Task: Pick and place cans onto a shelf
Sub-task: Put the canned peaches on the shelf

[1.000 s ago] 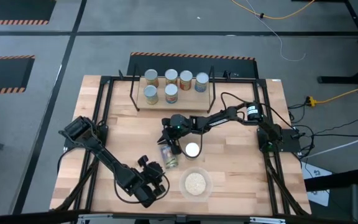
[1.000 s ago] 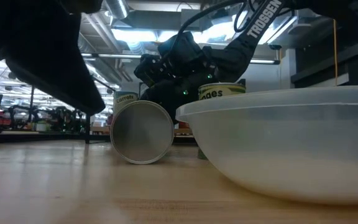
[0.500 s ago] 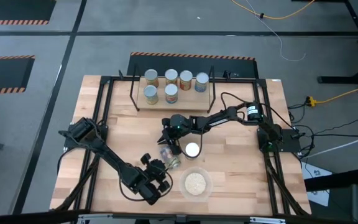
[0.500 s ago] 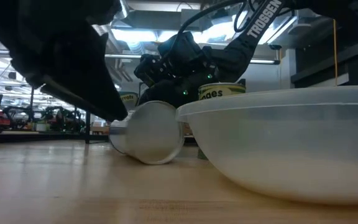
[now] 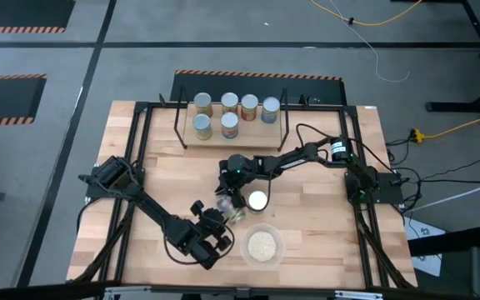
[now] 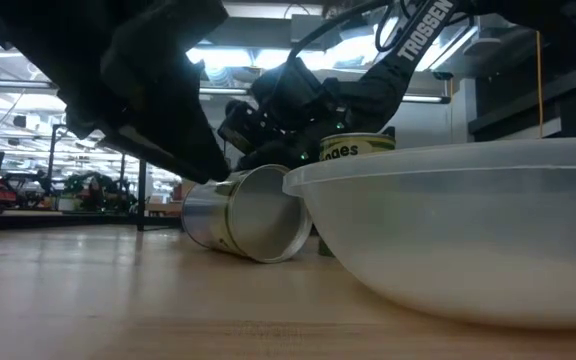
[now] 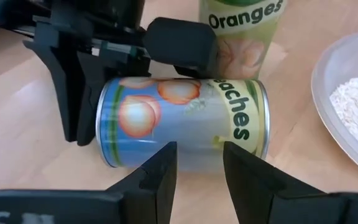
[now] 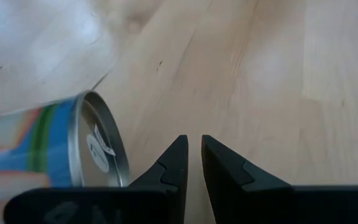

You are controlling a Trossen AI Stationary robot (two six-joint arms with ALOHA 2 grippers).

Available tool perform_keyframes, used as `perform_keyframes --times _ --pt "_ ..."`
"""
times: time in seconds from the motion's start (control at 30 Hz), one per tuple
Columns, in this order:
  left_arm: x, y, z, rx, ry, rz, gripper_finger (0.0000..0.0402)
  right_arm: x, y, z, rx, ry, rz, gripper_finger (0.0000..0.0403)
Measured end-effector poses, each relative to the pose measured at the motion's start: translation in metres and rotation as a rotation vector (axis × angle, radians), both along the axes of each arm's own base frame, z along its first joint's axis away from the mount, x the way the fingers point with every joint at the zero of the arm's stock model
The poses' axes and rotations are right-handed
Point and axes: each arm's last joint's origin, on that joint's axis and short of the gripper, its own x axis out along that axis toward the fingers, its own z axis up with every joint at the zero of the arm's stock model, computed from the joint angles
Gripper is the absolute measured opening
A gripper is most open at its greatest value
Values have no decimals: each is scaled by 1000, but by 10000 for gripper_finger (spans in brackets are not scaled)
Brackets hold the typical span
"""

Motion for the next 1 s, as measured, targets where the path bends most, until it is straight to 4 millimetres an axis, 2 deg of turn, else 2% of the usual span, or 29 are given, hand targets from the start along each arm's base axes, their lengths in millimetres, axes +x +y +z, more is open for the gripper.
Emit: perform_keyframes --times 0.23,0.5,0.63,1.0 --pt "-1 1 1 4 8 -2 124 0 -1 0 15 8 -13 52" --pt "-4 -18 14 -6 -14 -78 124 -1 -15 0 63 27 -80 52" --pt "-3 -21 16 -13 -31 -95 124 -1 -18 0 75 31 -95 52" --pt "15 -9 12 -79 19 -138 124 -2 -19 -1 80 47 -98 52"
